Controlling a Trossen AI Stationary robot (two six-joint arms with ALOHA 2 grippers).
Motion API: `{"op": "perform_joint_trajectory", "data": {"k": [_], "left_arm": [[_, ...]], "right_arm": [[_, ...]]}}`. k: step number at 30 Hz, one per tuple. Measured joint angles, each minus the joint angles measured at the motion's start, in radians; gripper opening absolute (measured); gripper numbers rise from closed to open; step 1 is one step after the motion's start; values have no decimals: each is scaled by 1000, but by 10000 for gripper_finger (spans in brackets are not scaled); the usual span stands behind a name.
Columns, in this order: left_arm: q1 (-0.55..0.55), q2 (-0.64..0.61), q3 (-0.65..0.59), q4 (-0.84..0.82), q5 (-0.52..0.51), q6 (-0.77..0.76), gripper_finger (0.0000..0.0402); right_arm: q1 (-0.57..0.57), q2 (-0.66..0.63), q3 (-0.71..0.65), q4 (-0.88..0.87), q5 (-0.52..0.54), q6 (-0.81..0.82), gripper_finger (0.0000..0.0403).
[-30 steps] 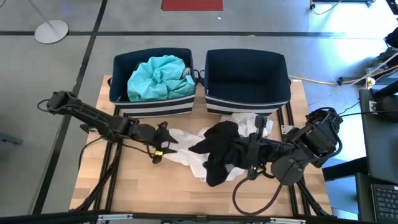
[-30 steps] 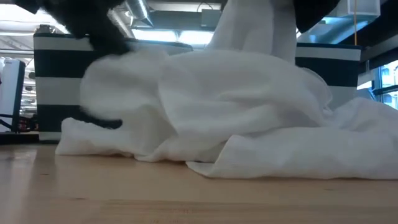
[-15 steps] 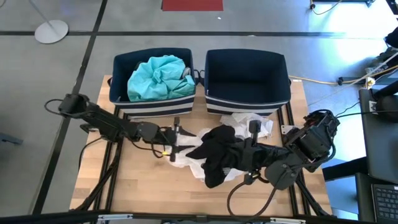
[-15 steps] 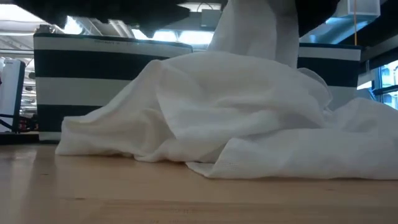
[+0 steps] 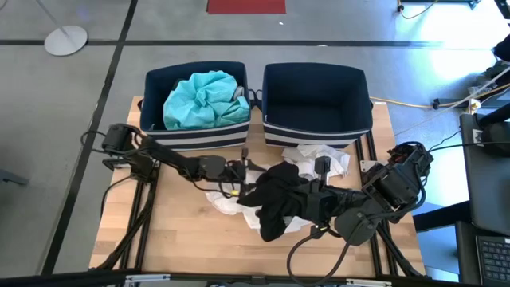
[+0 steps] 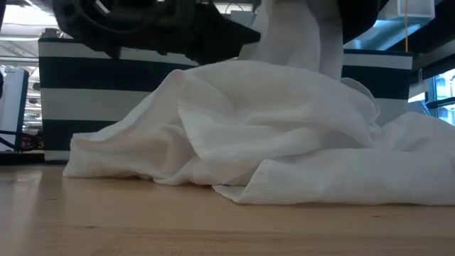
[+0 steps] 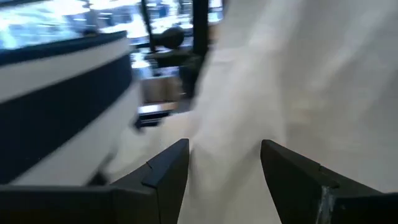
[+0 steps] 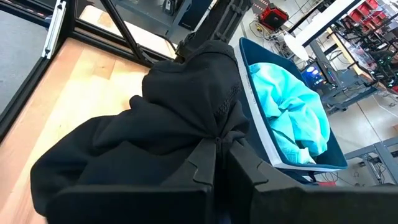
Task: Sort clothes
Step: Put the black boxers into the right blue bin
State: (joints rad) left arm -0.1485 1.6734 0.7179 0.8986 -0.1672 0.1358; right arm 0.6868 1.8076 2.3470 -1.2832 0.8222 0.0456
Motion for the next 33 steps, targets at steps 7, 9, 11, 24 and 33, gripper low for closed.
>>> {"op": "perform_joint_trajectory", "data": {"k": [7,9,11,24,33], "left_arm": [[7,25,26,-8,193,-19,162],[7,23,27,-13,193,-18,125],[8,23,27,-30,193,-9,78],[7,21,27,-347,143,45,1],[37,78,27,-570,26,19,0]], "right_arm": [[0,0,0,0,-6,0,19],[0,0,0,0,-6,0,19],[0,0,0,0,-6,0,19],[0,0,0,0,159,-17,19],[0,-3,9,36,487,-159,19]]}}
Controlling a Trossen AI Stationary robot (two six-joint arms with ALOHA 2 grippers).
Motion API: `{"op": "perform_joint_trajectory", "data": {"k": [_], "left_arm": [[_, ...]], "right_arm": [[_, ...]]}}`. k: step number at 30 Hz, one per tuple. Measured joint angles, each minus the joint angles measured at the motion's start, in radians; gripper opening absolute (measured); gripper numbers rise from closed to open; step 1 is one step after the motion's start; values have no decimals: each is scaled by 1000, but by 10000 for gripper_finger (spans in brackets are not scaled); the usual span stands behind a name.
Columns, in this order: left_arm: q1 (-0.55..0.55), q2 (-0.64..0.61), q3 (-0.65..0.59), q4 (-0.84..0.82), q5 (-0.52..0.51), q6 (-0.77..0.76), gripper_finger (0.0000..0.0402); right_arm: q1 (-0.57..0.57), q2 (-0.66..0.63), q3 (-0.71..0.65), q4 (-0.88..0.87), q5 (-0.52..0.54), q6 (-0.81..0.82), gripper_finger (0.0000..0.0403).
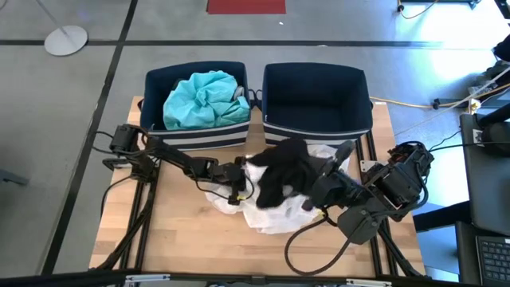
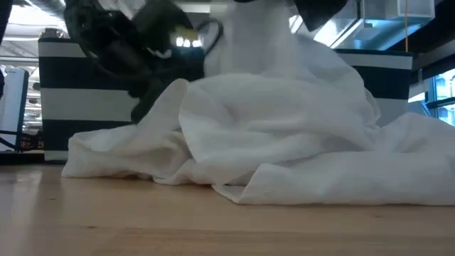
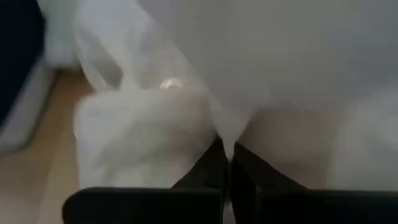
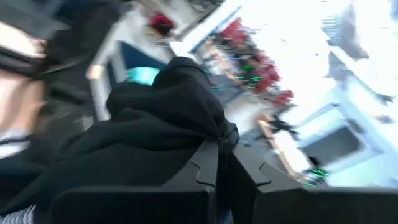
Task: Sort clothes
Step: Put the black boxers into the right blue bin
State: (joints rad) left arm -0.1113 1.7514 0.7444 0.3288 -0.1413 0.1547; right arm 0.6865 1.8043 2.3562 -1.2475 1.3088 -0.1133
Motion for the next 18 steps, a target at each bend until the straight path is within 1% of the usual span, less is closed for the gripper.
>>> {"op": "perform_joint_trajectory", "data": {"k": [4,7,12,15,18], "left_arm": [[28,61,-1,-36,0,-18,0],[38,75,0,-24,0,-39,0],[35,54,0,-44,-1,-101,6],[26,40,-1,-50,-1,-103,6],[18,38,0,-46,-3,-102,4]], "right_arm": [[-8,-6,0,62,139,-120,19],[-36,-13,0,75,188,-183,19],[-141,-21,0,61,194,-213,19],[-238,-33,0,23,184,-216,19],[-362,-48,0,-16,180,-213,19]]}}
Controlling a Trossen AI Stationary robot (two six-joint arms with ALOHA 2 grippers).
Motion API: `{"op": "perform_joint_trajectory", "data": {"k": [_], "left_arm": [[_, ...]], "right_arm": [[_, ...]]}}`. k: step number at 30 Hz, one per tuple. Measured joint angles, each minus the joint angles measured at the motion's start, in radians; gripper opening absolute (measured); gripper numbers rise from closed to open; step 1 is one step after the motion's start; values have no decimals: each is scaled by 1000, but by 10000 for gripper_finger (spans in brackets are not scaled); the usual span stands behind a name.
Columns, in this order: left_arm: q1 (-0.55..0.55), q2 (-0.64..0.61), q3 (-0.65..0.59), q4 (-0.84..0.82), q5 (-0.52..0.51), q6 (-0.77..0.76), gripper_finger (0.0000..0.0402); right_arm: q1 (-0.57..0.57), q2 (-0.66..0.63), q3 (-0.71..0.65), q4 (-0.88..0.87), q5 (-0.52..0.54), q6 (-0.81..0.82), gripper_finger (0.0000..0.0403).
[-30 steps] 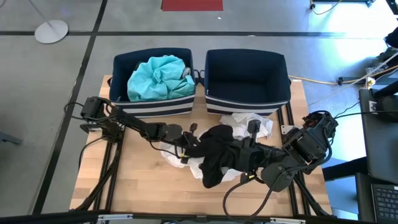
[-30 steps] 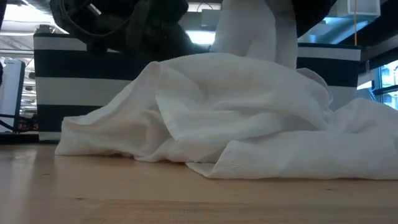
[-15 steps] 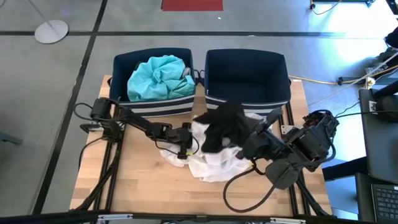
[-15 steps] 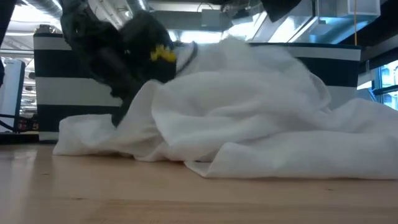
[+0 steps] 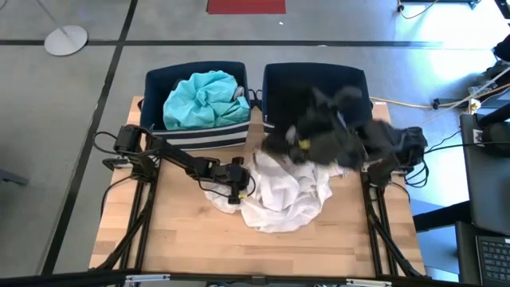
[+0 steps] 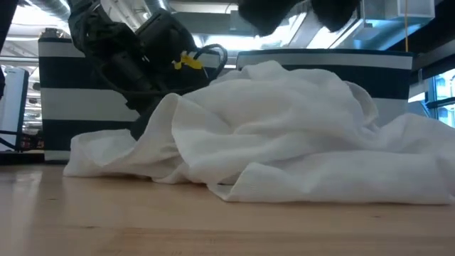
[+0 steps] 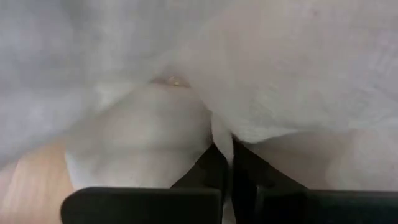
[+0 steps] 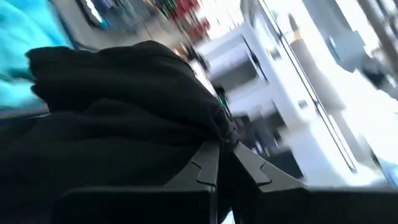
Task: Sort clothes
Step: Put the black boxers into the right blue bin
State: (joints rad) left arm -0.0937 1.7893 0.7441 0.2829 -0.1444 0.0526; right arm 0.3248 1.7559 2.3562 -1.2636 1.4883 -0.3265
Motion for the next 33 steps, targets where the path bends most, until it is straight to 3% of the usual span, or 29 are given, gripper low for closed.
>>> {"op": "perform_joint_trajectory", "data": {"k": [12,22,33], "left_arm": [[-5,-2,0,-20,2,26,4],[-5,-2,0,-20,2,26,4],[-5,-2,0,-20,2,26,4]], "right_arm": [[-430,-25,0,-47,-153,131,19],[-663,-24,-110,-227,-605,451,19],[-748,-23,-435,-157,-947,500,19]]}}
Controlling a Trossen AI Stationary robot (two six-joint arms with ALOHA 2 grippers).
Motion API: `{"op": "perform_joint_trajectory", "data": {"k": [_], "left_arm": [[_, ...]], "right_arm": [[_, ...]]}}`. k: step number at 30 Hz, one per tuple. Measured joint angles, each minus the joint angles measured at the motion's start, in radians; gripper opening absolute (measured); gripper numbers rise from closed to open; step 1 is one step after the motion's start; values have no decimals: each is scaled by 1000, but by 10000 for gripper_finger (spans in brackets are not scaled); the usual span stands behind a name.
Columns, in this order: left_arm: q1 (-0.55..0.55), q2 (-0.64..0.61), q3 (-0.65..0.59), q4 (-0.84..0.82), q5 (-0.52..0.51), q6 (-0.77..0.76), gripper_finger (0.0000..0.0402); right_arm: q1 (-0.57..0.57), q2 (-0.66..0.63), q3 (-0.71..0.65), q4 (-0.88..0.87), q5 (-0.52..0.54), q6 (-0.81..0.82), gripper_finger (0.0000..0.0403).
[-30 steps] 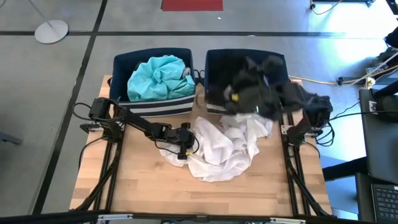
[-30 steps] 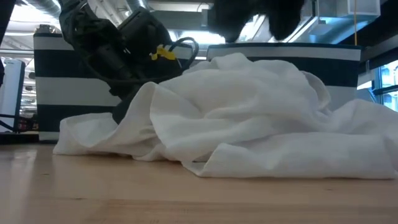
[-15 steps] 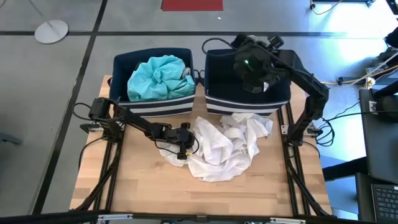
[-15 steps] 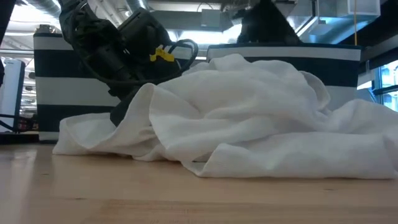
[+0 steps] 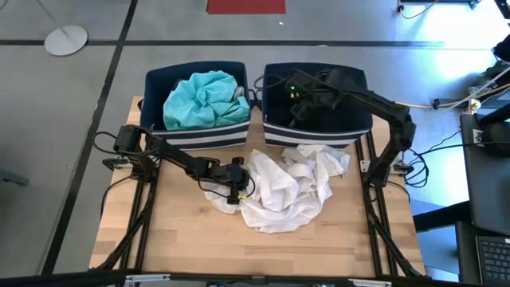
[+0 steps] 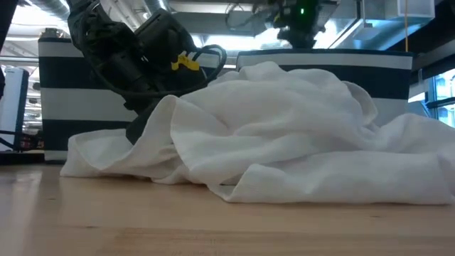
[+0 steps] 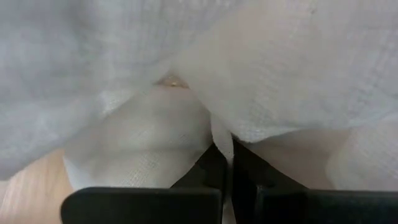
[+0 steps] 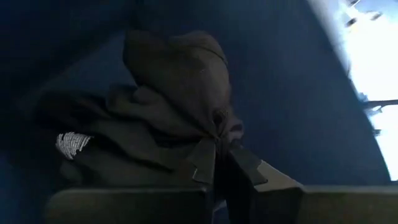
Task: Sort clothes
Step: Put the black boxers into the right blue bin, then put the white shorts into the right blue bin
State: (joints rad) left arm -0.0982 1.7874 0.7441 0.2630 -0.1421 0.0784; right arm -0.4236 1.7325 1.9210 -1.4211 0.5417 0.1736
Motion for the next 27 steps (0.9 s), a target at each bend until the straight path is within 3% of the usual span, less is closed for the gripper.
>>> {"op": "perform_joint_trajectory", "data": {"k": [8,14,22,27], "left_arm": [[0,0,0,1,0,0,4],[0,0,0,1,0,7,4],[0,0,0,2,0,-29,4],[1,0,0,1,1,-80,4]], "right_arm": [[-45,0,-217,100,-94,35,19],[-49,1,-270,125,-109,58,28],[-48,1,-266,111,-113,46,131],[-45,1,-143,11,-112,44,186]]}}
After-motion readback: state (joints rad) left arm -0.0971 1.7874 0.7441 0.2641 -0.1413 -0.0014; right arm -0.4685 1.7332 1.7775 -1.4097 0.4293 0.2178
